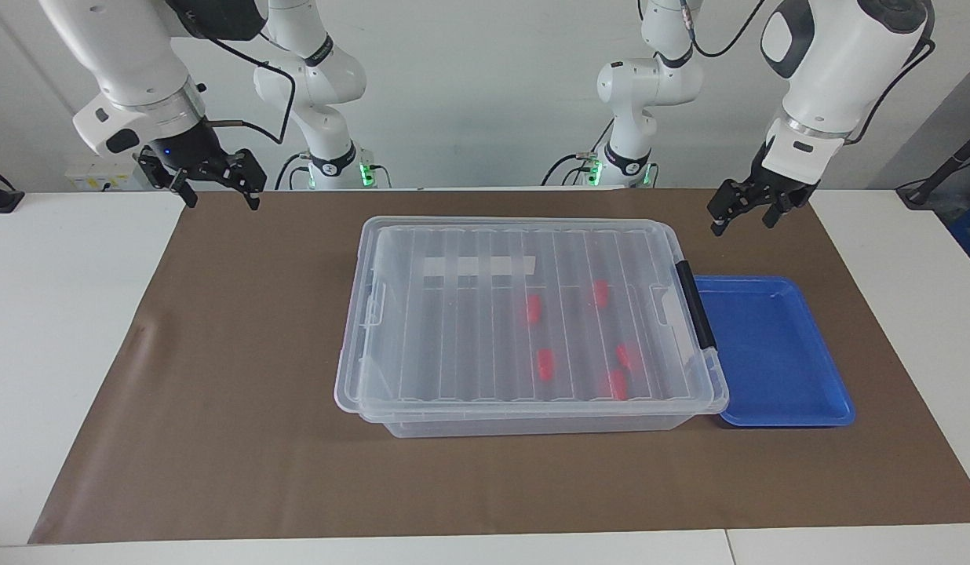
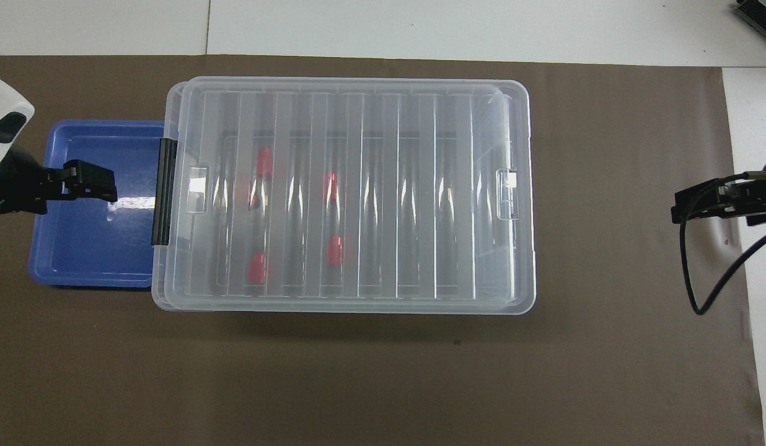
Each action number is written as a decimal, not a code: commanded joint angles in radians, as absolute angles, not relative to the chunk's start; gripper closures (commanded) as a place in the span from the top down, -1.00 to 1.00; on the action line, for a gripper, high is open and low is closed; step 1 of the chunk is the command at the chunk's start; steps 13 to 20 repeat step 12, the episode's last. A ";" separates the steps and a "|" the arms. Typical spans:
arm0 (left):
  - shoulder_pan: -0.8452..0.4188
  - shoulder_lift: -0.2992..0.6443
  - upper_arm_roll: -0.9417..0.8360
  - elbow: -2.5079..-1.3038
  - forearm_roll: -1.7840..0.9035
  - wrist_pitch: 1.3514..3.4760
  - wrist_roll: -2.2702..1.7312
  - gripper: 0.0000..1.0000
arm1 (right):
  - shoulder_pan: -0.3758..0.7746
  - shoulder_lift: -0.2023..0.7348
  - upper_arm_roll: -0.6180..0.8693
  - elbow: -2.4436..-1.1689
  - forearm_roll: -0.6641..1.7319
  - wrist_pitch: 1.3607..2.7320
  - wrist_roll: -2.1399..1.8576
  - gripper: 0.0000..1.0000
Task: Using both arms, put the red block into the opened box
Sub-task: 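Release the lid and withdraw the right gripper from the box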
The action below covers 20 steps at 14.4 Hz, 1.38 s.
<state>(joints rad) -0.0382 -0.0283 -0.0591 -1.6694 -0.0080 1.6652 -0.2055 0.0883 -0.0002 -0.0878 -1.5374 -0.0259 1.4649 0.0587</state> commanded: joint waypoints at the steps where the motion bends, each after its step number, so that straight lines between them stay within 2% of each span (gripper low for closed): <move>1: -0.046 -0.054 -0.057 -1.701 0.017 1.683 -0.207 1.00 | 0.072 -0.015 -0.077 -1.552 -0.029 1.453 0.037 1.00; 20: -0.046 -0.054 -0.057 -1.701 0.017 1.684 -0.207 1.00 | 0.074 -0.015 -0.075 -1.552 -0.026 1.456 0.046 1.00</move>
